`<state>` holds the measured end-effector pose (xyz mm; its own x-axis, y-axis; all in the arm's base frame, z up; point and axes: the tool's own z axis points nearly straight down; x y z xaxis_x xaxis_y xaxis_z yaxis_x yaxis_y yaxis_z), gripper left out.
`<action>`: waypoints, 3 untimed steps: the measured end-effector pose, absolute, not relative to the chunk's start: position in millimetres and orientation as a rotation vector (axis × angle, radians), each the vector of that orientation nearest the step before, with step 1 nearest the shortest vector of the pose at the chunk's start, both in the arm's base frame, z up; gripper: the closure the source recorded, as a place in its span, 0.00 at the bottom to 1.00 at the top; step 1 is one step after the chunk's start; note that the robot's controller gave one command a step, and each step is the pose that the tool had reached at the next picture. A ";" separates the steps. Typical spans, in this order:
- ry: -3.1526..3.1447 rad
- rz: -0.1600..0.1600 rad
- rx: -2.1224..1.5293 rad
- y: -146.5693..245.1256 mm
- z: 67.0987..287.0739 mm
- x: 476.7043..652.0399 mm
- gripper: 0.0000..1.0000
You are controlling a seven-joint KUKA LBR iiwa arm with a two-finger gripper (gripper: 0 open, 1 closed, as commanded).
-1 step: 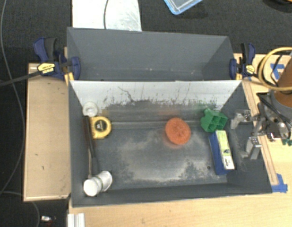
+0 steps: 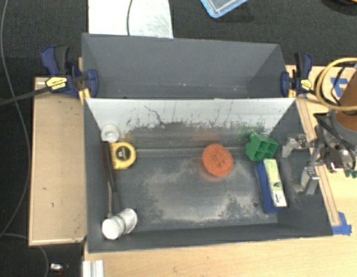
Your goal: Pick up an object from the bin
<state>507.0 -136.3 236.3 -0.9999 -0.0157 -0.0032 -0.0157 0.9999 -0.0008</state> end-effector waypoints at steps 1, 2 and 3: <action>3.130 -0.004 -0.174 -111.4 216.6 491.9 0.00; 3.118 -0.002 -0.270 -71.0 214.4 520.8 0.00; 3.109 -0.002 -0.423 -13.5 190.2 512.9 0.00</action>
Offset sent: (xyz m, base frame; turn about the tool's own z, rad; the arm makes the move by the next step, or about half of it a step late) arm 0.0112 0.0625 -0.0226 -0.1524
